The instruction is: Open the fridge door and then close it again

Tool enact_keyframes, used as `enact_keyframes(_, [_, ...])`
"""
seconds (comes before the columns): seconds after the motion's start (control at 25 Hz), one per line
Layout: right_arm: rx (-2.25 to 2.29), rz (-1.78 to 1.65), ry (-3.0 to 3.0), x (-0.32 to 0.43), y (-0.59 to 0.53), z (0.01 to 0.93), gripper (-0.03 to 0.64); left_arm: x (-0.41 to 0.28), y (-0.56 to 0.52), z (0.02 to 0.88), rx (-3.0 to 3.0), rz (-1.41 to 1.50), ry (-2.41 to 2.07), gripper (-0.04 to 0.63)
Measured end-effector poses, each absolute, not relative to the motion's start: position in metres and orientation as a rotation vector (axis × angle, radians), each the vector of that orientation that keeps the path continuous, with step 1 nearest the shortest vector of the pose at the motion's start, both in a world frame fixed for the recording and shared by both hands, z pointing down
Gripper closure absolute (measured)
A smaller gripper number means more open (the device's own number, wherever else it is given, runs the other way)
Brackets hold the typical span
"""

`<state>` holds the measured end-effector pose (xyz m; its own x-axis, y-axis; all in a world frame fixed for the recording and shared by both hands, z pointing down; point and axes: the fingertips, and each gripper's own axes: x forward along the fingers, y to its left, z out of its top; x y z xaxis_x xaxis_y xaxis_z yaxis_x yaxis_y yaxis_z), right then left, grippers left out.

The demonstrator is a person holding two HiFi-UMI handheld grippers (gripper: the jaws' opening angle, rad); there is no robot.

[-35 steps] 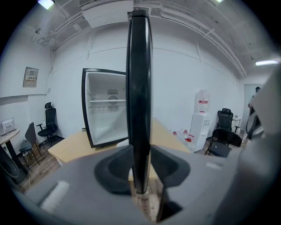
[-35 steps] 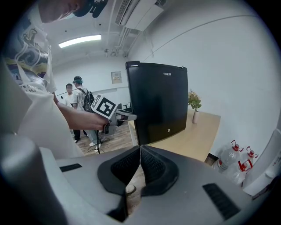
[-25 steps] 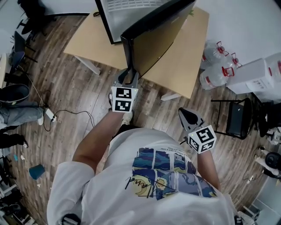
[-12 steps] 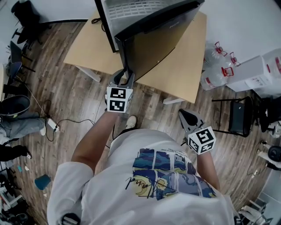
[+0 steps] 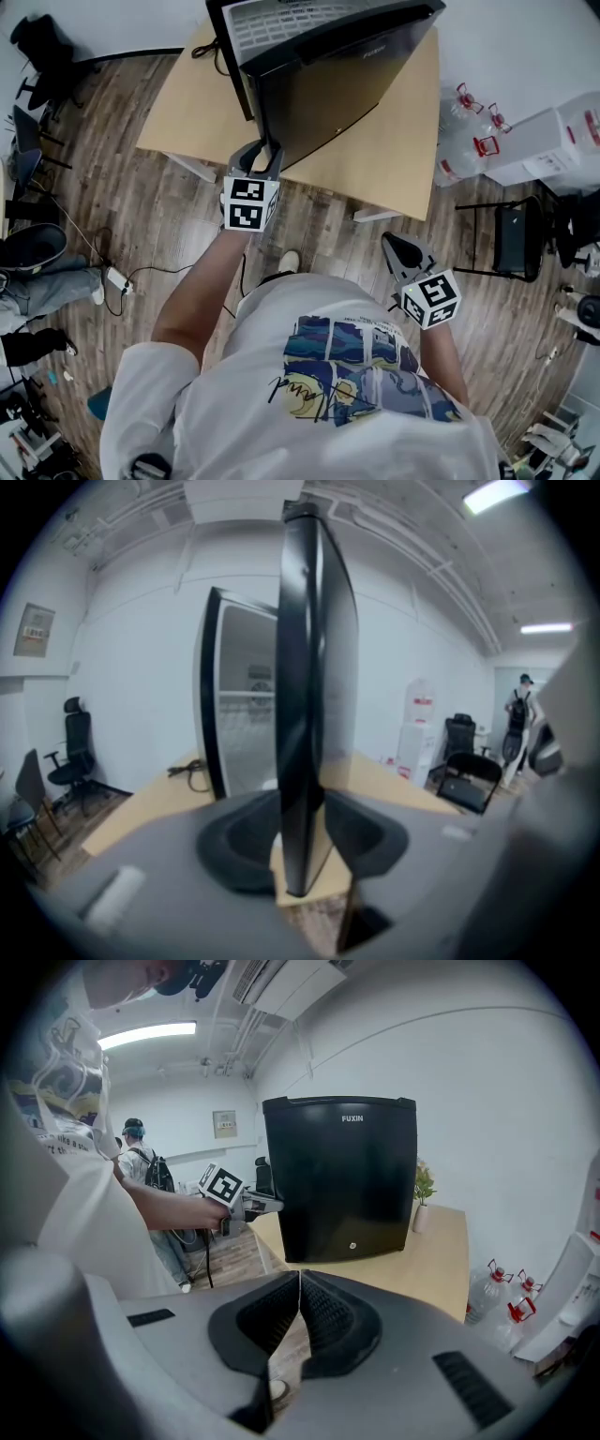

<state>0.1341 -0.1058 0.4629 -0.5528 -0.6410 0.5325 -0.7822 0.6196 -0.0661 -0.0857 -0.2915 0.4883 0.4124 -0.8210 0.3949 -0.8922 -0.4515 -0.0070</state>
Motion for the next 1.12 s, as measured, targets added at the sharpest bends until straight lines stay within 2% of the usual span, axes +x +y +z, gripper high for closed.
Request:
enact_keyframes(0.76, [1.208, 0.448, -2.323, 0.126, -0.126, 0.468, 0.603, -0.134, -0.369, 0.488, 2.446, 0.532, -1.570, 0.445])
enact_keyframes(1.12, [1.206, 0.440, -2.323, 0.124, -0.145, 0.466, 0.603, -0.153, -0.403, 0.487, 2.393, 0.495, -1.644, 0.472])
